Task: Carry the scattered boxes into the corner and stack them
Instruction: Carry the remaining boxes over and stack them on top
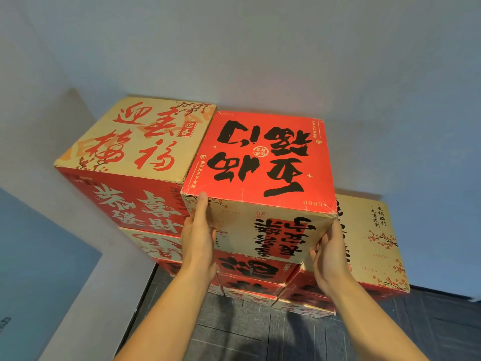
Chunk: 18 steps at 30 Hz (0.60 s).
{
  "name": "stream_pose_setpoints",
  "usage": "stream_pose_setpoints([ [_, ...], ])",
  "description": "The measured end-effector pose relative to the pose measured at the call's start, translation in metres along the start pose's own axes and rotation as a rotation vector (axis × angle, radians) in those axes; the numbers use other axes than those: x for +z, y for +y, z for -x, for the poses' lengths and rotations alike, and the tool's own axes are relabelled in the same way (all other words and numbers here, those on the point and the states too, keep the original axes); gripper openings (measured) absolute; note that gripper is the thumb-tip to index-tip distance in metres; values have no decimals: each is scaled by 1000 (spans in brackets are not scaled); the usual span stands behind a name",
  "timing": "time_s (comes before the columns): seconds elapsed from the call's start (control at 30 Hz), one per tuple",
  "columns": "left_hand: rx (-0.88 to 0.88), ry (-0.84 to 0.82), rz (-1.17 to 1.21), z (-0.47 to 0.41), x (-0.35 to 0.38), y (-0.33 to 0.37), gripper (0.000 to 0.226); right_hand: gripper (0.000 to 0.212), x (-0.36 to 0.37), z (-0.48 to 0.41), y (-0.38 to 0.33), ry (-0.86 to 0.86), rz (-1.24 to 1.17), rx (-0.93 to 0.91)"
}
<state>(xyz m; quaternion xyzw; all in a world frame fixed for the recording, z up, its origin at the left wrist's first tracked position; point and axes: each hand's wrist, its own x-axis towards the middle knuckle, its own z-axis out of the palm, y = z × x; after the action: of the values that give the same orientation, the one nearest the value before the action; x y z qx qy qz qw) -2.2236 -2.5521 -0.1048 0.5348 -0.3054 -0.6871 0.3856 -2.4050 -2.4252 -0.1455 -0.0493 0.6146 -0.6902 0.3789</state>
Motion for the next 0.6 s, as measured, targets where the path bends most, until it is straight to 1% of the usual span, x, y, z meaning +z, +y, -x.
stream_pose_setpoints([
  [0.07, -12, -11, 8, 0, -3, 3, 56, 64, -3, -3, 0, -3, -25, 17],
  [0.17, -6, -26, 47, -4, -13, 9, 64, 73, -8, -5, 0, -2, -83, 15],
  [0.23, -3, -29, 83, -10, -22, 15, 66, 69, -9, -7, 3, 14, -74, 5],
  [0.33, -33, -43, 80, -17, -28, 23, 70, 48, -1, -8, 6, 35, -47, -20],
  [0.4, -28, -58, 59, -21, -26, 24, 71, 43, 7, -8, 6, 40, -36, -36],
  [0.47, -21, -49, 63, -23, -22, 26, 69, 44, 11, -9, 6, 37, -29, -50],
  [0.5, -24, -40, 75, -25, -20, 26, 69, 48, 11, -10, 6, 30, -32, -52],
  [0.57, -35, -20, 93, -28, -18, 27, 76, 57, 12, -11, 6, 0, -53, -49],
  [0.6, -34, -12, 106, -30, -18, 26, 83, 57, 12, -13, 7, -10, -54, -53],
])
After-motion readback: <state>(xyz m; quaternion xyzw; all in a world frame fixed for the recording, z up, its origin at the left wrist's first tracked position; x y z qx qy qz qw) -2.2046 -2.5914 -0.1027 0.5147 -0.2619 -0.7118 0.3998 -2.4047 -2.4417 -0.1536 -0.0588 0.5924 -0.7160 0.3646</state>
